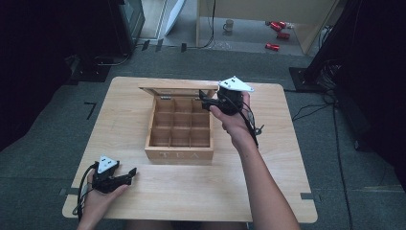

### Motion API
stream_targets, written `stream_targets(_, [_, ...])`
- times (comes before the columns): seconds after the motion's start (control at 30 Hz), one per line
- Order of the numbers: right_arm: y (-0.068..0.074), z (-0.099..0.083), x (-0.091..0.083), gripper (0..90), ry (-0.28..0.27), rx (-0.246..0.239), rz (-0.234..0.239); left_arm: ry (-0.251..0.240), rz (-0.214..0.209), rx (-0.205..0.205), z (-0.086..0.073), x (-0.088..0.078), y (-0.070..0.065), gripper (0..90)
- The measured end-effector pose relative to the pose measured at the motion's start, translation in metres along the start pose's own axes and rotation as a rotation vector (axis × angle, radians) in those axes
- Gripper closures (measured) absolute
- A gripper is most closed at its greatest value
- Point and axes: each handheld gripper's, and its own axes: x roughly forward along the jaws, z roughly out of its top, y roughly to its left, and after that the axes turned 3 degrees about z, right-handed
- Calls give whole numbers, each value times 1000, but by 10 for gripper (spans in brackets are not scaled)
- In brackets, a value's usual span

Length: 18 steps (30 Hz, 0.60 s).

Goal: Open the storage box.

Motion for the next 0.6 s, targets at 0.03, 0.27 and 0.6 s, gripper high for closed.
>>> stream_targets(0.03, [-1,1,2,278,-2,-3,-6,0,-3,-3,0,0,0,249])
stream_targets(0.27, [-13,0,20,337,0,-15,-21,-2,-20,-6,0,0,1,249])
stream_targets(0.6, [-20,-10,47,388,10,-16,-11,-4,-27,-4,0,0,1,249])
